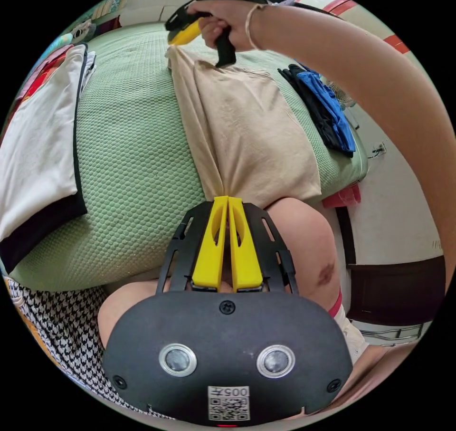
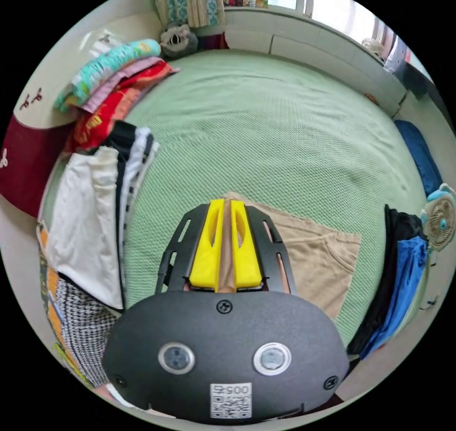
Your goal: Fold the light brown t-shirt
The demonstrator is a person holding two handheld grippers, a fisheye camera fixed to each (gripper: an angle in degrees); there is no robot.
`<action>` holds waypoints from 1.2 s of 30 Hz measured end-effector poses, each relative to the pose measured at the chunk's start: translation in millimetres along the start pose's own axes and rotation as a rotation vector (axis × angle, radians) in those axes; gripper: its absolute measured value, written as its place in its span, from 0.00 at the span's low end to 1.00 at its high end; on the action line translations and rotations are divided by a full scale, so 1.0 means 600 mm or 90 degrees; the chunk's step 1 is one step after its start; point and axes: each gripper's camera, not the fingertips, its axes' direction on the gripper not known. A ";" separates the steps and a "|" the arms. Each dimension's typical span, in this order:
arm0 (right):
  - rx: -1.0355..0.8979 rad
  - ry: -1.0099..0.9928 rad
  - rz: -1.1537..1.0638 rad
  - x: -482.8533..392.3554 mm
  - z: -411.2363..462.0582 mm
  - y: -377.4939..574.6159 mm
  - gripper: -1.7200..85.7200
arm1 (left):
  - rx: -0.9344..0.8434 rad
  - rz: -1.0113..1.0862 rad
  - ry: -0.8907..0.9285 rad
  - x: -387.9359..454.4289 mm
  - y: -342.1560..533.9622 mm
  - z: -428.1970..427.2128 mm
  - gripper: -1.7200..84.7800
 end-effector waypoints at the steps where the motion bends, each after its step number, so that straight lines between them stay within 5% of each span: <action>1: 0.000 -0.027 0.003 0.006 -0.005 -0.009 0.06 | -0.001 0.001 0.007 -0.004 0.000 -0.001 0.01; 10: -0.049 0.089 -0.055 0.052 0.015 0.002 0.06 | -0.001 0.002 0.003 -0.015 0.008 -0.009 0.01; 16: 0.042 0.031 0.020 0.090 -0.043 -0.029 0.07 | -0.003 -0.001 -0.008 -0.019 0.012 -0.018 0.01; 23: 0.007 0.051 0.005 0.136 -0.049 0.009 0.07 | 0.017 -0.025 0.003 -0.028 0.027 -0.046 0.03; 36: -0.024 0.031 0.052 0.305 -0.108 0.245 0.07 | 0.127 -0.081 0.063 -0.034 0.077 -0.110 0.23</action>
